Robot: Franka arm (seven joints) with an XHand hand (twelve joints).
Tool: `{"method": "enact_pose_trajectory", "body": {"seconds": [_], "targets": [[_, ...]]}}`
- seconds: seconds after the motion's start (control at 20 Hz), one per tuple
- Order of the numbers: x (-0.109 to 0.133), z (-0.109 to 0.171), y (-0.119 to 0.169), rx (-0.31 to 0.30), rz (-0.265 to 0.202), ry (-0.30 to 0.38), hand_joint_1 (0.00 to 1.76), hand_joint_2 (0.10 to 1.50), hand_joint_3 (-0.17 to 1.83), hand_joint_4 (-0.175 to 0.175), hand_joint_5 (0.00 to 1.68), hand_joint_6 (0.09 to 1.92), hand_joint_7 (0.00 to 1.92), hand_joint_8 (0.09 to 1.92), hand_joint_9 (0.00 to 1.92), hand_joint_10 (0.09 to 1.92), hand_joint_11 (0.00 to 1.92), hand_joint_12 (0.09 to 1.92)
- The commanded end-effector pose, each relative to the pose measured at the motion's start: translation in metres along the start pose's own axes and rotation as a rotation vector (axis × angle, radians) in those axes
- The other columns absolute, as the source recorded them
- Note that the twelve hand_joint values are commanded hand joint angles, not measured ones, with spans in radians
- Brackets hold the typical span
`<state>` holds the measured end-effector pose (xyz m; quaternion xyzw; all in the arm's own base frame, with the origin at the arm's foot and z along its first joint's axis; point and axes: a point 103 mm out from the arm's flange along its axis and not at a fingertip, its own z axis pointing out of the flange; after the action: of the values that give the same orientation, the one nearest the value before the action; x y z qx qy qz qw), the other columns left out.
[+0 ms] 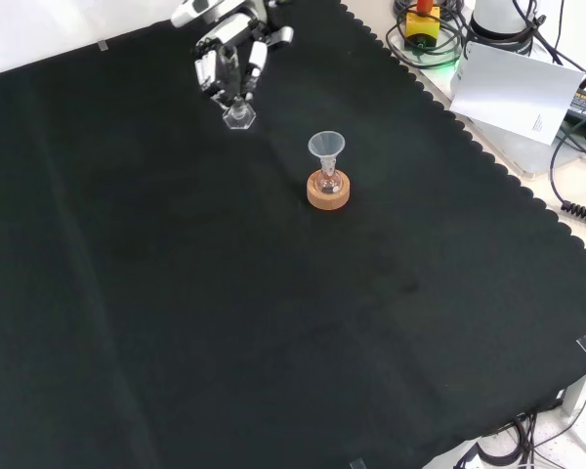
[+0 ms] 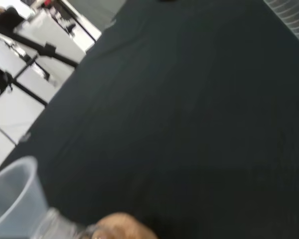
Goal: Pour the water from the graduated cylinder into the round-bottom flask.
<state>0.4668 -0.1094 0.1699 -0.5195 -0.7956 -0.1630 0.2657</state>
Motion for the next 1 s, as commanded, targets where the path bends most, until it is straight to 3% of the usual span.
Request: {"method": "enact_pose_trajectory", "body": {"seconds": [0.05, 0.25, 0.5, 0.75, 1.0], "targets": [[0.033, 0.002, -0.053, 0.133, 0.028, -0.131, 1.25, 1.13, 0.00, -0.168, 0.95, 1.05, 0.97, 1.04, 1.30, 0.17, 1.13, 0.80], [0.046, 0.009, -0.068, 0.180, 0.049, -0.190, 1.26, 1.13, 0.00, -0.175, 0.94, 1.06, 0.97, 1.04, 1.31, 0.17, 1.13, 0.80], [0.061, 0.016, -0.070, 0.303, 0.070, -0.280, 1.25, 1.13, 0.00, -0.175, 0.94, 1.06, 0.97, 1.04, 1.31, 0.17, 1.13, 0.80], [0.061, 0.030, -0.065, 0.456, 0.084, -0.377, 1.25, 1.13, 0.00, -0.175, 0.94, 1.06, 0.97, 1.04, 1.31, 0.17, 1.14, 0.80], [0.059, 0.045, -0.064, 0.534, 0.100, -0.419, 1.25, 1.13, 0.00, -0.175, 0.94, 1.06, 0.97, 1.05, 1.31, 0.17, 1.14, 0.80]]}}
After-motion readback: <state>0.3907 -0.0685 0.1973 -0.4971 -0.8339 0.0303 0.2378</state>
